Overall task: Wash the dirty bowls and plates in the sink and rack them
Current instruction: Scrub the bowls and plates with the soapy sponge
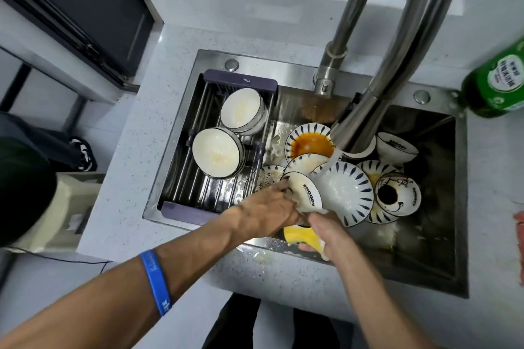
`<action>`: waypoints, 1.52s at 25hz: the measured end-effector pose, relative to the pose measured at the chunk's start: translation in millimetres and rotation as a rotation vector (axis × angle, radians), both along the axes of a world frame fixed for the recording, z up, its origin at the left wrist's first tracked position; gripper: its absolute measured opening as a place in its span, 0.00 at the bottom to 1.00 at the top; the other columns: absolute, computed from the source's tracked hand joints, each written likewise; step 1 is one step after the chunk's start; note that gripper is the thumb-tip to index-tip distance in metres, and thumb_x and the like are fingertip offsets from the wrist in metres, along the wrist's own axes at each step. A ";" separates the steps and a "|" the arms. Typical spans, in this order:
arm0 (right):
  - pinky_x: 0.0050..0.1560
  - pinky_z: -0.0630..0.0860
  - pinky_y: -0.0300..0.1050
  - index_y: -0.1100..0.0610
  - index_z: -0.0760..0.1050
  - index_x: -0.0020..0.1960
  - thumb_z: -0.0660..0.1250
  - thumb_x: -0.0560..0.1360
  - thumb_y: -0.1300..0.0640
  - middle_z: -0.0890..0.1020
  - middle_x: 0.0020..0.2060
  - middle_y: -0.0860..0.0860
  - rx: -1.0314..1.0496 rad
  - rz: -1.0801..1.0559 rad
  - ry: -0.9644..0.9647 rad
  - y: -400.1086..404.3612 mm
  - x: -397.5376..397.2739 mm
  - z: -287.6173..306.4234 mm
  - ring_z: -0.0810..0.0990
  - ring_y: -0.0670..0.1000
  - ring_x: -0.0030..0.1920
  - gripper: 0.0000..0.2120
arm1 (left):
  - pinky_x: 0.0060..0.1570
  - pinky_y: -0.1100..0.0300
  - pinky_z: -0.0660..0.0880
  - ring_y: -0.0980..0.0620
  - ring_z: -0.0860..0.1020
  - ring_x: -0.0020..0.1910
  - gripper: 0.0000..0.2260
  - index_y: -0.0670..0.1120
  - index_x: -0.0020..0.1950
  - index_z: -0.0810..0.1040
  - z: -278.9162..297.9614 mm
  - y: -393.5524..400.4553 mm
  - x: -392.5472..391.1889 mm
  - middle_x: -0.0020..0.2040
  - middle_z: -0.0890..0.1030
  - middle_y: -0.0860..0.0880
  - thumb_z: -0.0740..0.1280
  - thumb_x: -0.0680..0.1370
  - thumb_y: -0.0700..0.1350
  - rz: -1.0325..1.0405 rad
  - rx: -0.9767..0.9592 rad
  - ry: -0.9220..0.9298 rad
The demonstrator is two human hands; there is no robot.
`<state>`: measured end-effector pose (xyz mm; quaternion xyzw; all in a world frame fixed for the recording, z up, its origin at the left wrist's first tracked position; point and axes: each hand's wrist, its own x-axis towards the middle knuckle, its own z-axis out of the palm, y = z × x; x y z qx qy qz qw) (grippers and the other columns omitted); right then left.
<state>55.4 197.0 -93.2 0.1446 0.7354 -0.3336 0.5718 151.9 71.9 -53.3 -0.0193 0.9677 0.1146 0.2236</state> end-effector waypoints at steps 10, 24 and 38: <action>0.26 0.74 0.43 0.63 0.79 0.53 0.74 0.68 0.62 0.85 0.43 0.61 -0.072 0.096 -0.011 -35.0 -8.5 4.4 0.82 0.58 0.35 0.15 | 0.58 0.54 0.79 0.54 0.80 0.57 0.26 0.49 0.70 0.70 -20.7 11.9 0.2 0.59 0.81 0.47 0.63 0.75 0.29 1.608 1.076 0.352; 0.53 0.76 0.44 0.56 0.80 0.55 0.72 0.67 0.69 0.81 0.53 0.52 -0.468 0.889 0.984 -24.2 -1.3 3.9 0.77 0.54 0.54 0.19 | 0.31 0.61 0.79 0.48 0.80 0.47 0.25 0.51 0.69 0.69 -15.0 11.4 -20.1 0.56 0.80 0.44 0.56 0.77 0.31 1.677 1.012 0.293; 0.59 0.76 0.46 0.57 0.77 0.62 0.68 0.71 0.66 0.79 0.62 0.52 -0.449 1.070 0.994 -20.7 -1.1 21.8 0.75 0.55 0.62 0.20 | 0.57 0.54 0.78 0.51 0.81 0.52 0.21 0.52 0.65 0.77 -3.7 -3.0 -39.9 0.55 0.84 0.48 0.62 0.72 0.48 1.673 0.941 0.209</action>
